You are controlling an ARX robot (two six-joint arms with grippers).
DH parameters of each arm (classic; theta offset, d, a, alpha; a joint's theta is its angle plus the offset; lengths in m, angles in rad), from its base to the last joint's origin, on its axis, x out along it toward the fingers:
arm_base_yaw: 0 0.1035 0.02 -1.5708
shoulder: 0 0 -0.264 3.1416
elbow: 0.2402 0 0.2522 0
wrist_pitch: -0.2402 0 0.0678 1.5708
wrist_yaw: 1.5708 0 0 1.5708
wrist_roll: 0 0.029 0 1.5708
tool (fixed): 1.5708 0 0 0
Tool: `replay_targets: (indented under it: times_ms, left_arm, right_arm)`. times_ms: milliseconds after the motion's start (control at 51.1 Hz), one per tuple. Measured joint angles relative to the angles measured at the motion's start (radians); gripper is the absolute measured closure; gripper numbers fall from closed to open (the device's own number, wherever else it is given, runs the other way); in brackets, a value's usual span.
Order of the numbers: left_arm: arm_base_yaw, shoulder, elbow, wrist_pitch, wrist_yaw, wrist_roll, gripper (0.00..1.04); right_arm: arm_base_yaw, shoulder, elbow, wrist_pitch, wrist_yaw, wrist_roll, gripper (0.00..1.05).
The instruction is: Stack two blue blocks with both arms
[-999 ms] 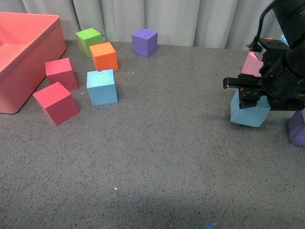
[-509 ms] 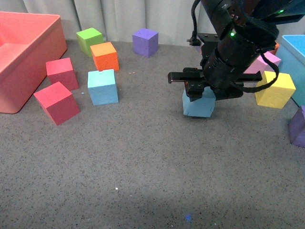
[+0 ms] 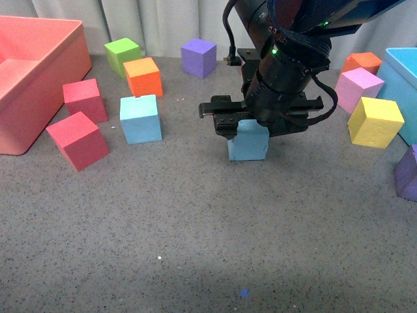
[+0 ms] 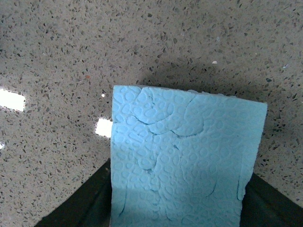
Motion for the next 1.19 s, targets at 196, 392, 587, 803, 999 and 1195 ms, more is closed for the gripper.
replay_targets:
  times_ms: [196,392,587,803,999,1195]
  left_arm:
    - [0.000,0.000,0.000,0.000,0.000,0.000,0.07]
    - [0.000,0.000,0.000,0.000,0.000,0.000,0.07]
    - [0.000,0.000,0.000,0.000,0.002,0.000,0.07]
    - [0.000,0.000,0.000,0.000,0.000,0.000,0.07]
    - [0.000,0.000,0.000,0.000,0.000,0.000,0.07]
    - [0.000,0.000,0.000,0.000,0.000,0.000,0.07]
  right_arm:
    - [-0.002,-0.031,-0.042,0.045,-0.030,0.021,0.11]
    - [-0.005,-0.160,-0.136,0.149,-0.026,0.030,0.10]
    - [-0.018,-0.353,-0.469,0.798,0.294,-0.109,0.26]
    - [-0.132,-0.563,-0.960,1.542,0.277,-0.219,0.67]
    - [-0.193,-0.721,-1.157,1.574,0.213,-0.232,0.97]
    - [-0.238,-0.855,-1.297,1.571,0.159,-0.237,1.04]
